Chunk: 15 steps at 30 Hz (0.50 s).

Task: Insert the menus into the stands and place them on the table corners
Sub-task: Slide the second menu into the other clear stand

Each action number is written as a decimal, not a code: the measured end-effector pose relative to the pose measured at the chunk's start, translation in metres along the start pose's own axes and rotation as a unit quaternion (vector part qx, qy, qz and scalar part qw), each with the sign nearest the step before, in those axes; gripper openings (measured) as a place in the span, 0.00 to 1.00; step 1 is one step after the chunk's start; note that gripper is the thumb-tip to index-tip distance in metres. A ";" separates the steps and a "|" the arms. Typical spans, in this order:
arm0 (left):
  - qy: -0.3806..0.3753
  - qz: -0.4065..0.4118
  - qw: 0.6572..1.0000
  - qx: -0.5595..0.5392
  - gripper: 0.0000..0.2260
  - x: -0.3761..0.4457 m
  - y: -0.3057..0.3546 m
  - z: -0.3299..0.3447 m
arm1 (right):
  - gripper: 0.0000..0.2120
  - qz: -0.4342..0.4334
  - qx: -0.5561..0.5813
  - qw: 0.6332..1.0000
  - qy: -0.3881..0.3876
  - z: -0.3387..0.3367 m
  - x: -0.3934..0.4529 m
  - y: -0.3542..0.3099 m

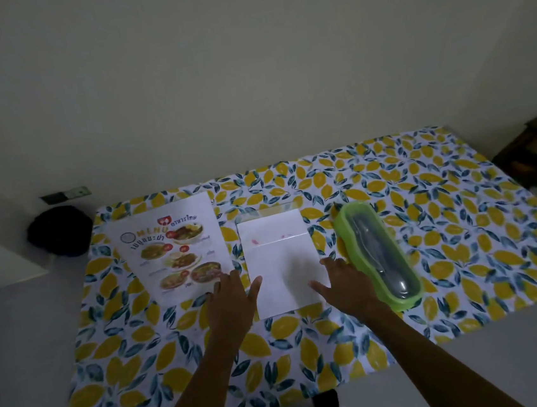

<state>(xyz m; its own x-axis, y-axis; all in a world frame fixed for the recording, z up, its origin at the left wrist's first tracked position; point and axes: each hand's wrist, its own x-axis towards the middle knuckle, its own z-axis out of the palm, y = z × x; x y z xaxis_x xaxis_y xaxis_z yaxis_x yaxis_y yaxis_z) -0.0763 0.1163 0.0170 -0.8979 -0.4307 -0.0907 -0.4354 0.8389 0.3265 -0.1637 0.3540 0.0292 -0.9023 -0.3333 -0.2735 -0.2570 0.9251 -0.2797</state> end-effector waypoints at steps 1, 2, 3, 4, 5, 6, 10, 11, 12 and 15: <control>-0.006 -0.014 1.000 0.008 0.33 0.005 0.003 0.006 | 0.35 -0.007 -0.006 1.000 -0.015 0.005 0.009 0.006; -0.009 -0.027 0.999 0.022 0.33 0.010 0.006 0.013 | 0.35 -0.014 -0.014 0.999 -0.030 0.010 0.019 0.011; -0.014 -0.039 0.998 0.040 0.33 0.015 0.009 0.021 | 0.35 -0.019 -0.019 0.999 -0.046 0.015 0.028 0.016; -0.021 -0.046 0.997 0.056 0.32 0.018 0.012 0.028 | 0.34 -0.024 -0.019 0.998 -0.061 0.019 0.037 0.021; -0.028 -0.053 0.996 0.063 0.32 0.021 0.016 0.033 | 0.34 -0.027 -0.015 0.997 -0.070 0.022 0.045 0.024; -0.032 -0.061 0.996 0.059 0.31 0.023 0.019 0.039 | 0.33 -0.029 -0.007 0.997 -0.075 0.026 0.051 0.028; -0.084 -0.114 0.990 0.018 0.31 0.026 0.031 0.057 | 0.31 -0.032 0.028 0.993 -0.114 0.044 0.065 0.043; -0.095 -0.125 0.988 0.007 0.31 0.024 0.032 0.062 | 0.31 -0.035 0.029 0.992 -0.117 0.048 0.066 0.047; -0.099 -0.133 0.986 -0.003 0.30 0.022 0.033 0.066 | 0.30 -0.038 0.028 0.992 -0.114 0.051 0.066 0.049; -0.102 -0.147 0.984 -0.016 0.28 0.016 0.037 0.072 | 0.27 -0.052 0.031 0.995 -0.081 0.056 0.065 0.055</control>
<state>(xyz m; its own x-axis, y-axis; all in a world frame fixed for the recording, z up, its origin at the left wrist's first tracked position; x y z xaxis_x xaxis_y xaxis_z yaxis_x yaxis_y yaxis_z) -0.1119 0.1643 -0.0398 -0.7297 -0.5739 -0.3716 -0.6783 0.6764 0.2872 -0.2168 0.3729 -0.0550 -0.8032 -0.4561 -0.3833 -0.3197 0.8728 -0.3687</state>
